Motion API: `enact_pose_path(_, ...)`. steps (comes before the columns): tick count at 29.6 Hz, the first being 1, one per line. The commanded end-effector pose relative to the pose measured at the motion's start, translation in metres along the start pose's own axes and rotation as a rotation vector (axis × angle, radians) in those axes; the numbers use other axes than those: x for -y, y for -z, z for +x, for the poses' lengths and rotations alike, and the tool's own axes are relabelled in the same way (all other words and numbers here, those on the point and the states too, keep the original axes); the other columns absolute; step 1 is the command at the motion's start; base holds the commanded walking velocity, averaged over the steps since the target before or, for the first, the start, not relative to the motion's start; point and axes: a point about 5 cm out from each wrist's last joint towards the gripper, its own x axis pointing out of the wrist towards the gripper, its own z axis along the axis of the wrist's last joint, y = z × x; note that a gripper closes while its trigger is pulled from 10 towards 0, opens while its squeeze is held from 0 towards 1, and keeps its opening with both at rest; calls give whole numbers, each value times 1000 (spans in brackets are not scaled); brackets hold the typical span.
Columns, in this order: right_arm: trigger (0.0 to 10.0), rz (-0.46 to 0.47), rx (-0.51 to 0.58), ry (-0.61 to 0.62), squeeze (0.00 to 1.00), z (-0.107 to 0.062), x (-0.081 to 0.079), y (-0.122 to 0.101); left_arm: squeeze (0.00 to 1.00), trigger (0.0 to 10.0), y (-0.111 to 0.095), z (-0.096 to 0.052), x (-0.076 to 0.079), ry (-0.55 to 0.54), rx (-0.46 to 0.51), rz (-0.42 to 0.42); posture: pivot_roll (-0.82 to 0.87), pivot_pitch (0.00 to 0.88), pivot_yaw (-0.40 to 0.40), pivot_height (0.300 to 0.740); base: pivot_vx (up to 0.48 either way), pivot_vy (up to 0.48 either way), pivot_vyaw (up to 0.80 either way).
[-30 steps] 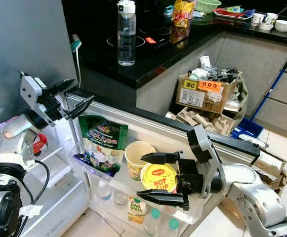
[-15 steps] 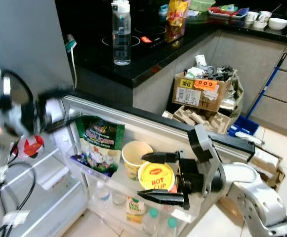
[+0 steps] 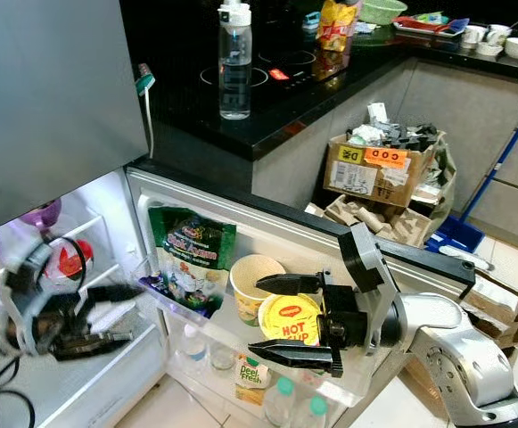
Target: Restocking fridge
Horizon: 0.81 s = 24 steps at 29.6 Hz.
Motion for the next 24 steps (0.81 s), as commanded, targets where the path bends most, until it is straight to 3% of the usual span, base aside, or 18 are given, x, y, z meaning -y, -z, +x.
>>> enact_pose_path(1, 10000, -4, 3, -5, 0, 1, 0, 1, 0, 10000, 20, 1, -1, -21, -58, -56, -73, 0, -12, 740, 0, 0, 0)
enact_pose_path(4, 10000, 0, -1, 4, 0, 2, 1, 4, 0, 10000, 70, 4, -8, -239, -156, -160, -75, 0, -12, 740, 0, 0, 0)
enact_pose_path(6, 10000, 1, -2, 6, 0, 2, 1, 4, 0, 10000, 77, 5, -8, -274, -172, -173, -75, 0, -12, 740, 0, 0, 0)
enact_pose_path(7, 10000, 1, -2, 9, 0, 3, 1, 5, 0, 10000, 98, 5, -13, -439, -199, -249, -75, 0, -14, 740, 0, 0, 0)
enact_pose_path(8, 10000, 1, -1, 12, 0, 3, 2, 6, 0, 10000, 109, 6, -16, -553, -228, -271, -75, 0, -14, 740, 0, 0, 0)
enact_pose_path(9, 10000, 1, 0, 13, 0, 4, 2, 6, 0, 10000, 116, 7, -18, -624, -251, -283, -75, 0, -14, 740, 0, 0, 0)
enact_pose_path(10, 10000, 1, 0, 13, 0, 4, 2, 6, 0, 10000, 116, 7, -18, -624, -251, -283, -75, 0, -14, 740, 0, 0, 0)
enact_pose_path(12, 10000, 3, 1, 19, 0, 4, 3, 7, 0, 10000, 133, 6, -19, -839, -245, -344, -77, 0, -15, 740, 0, 0, 0)
enact_pose_path(13, 10000, 3, 1, 19, 0, 4, 3, 7, 0, 10000, 133, 6, -19, -839, -245, -344, -77, 0, -15, 740, 0, 0, 0)
enact_pose_path(14, 10000, 4, 1, 21, 0, 5, 3, 8, 0, 10000, 142, 5, -17, -911, -239, -380, -77, 0, -15, 740, 0, 0, 0)
enact_pose_path(16, 10000, 7, 6, 23, 0, 5, 2, 8, 0, 10000, 170, -5, -5, -1153, -315, -467, -83, 0, -21, 740, 0, 0, 0)
enact_pose_path(17, 10000, 7, 6, 23, 0, 5, 2, 8, 0, 10000, 170, -5, -5, -1153, -315, -467, -83, 0, -21, 740, 0, 0, 0)
enact_pose_path(19, 10000, 26, 19, 1, 0, 5, 0, 10, 0, 10000, 193, -16, 13, -1315, -409, -544, -84, 0, -20, 740, 0, 0, 0)
enact_pose_path(24, 10000, 74, 31, -81, 0, 8, -12, 14, 0, 10000, 205, -20, 25, -1380, -428, -600, -88, 0, -23, 740, 0, 0, 0)
